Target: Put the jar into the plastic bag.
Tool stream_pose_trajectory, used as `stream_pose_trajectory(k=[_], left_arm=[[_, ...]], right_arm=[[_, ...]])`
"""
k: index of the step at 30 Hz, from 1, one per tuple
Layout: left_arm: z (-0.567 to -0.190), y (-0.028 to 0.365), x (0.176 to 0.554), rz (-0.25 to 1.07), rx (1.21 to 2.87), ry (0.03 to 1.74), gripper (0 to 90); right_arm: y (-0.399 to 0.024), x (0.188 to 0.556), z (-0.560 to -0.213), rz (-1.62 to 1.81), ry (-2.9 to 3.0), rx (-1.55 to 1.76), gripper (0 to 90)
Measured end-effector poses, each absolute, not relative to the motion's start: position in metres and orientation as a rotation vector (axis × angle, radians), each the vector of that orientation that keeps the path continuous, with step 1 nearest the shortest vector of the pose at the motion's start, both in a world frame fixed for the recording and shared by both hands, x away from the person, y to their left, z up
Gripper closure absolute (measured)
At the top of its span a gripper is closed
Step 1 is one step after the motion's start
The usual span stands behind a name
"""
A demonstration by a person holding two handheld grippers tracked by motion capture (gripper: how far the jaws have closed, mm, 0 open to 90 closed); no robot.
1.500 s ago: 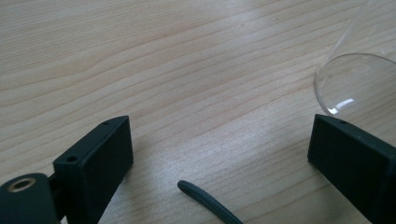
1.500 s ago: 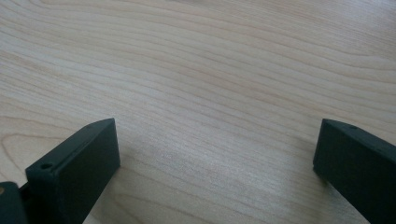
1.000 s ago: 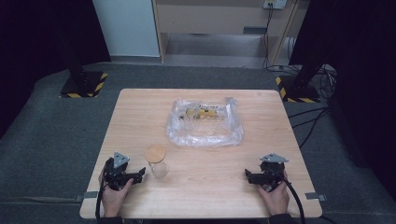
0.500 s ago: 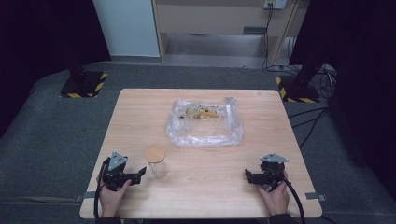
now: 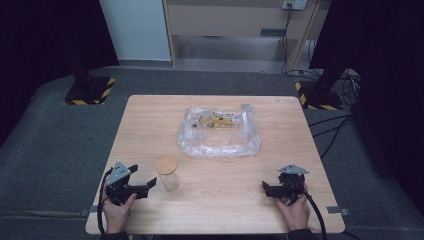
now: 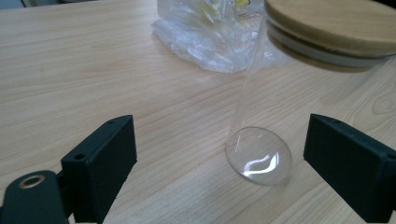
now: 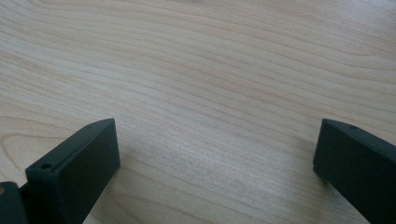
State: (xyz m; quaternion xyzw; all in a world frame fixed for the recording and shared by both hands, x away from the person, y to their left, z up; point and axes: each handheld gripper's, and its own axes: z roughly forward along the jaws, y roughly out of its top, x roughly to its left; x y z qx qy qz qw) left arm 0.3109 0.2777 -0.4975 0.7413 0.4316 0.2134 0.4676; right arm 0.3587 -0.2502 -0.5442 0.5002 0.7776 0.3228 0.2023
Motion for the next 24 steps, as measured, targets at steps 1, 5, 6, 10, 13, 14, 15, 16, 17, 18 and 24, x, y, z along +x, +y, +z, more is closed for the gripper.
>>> stream_pose_trajectory(k=[1,5,6,10,13,14,15,16,17,18,24], left_arm=[[-0.496,0.277,0.311,0.522,1.816,1.051,9.0],[-0.493,0.276,0.309,0.516,1.795,1.029,9.1],[-0.492,0.276,0.309,0.512,1.785,1.023,9.1],[-0.488,0.276,0.307,0.506,1.775,0.998,9.3],[-0.487,0.275,0.306,0.498,1.772,0.979,9.3],[-0.486,0.274,0.306,0.500,1.773,0.977,9.3],[-0.486,0.274,0.306,0.497,1.772,0.972,9.3],[-0.486,0.274,0.306,0.493,1.770,0.968,9.3],[-0.486,0.273,0.306,0.492,1.771,0.964,9.4],[-0.485,0.273,0.306,0.492,1.772,0.961,9.4],[-0.483,0.268,0.305,0.486,1.776,0.935,9.9]], right_arm=[[-0.250,0.359,-0.544,0.901,2.171,1.396,0.4],[-0.250,0.359,-0.544,0.902,2.171,1.397,0.5],[-0.250,0.359,-0.544,0.901,2.171,1.397,0.4],[-0.250,0.359,-0.544,0.901,2.171,1.397,0.4],[-0.250,0.359,-0.544,0.901,2.171,1.397,0.4],[-0.250,0.359,-0.544,0.901,2.171,1.396,0.5],[-0.250,0.359,-0.544,0.901,2.171,1.397,0.4],[-0.250,0.359,-0.544,0.901,2.171,1.397,0.4],[-0.250,0.359,-0.544,0.901,2.171,1.397,0.4],[-0.250,0.359,-0.544,0.901,2.171,1.397,0.4],[-0.250,0.359,-0.544,0.901,2.171,1.397,0.5]])
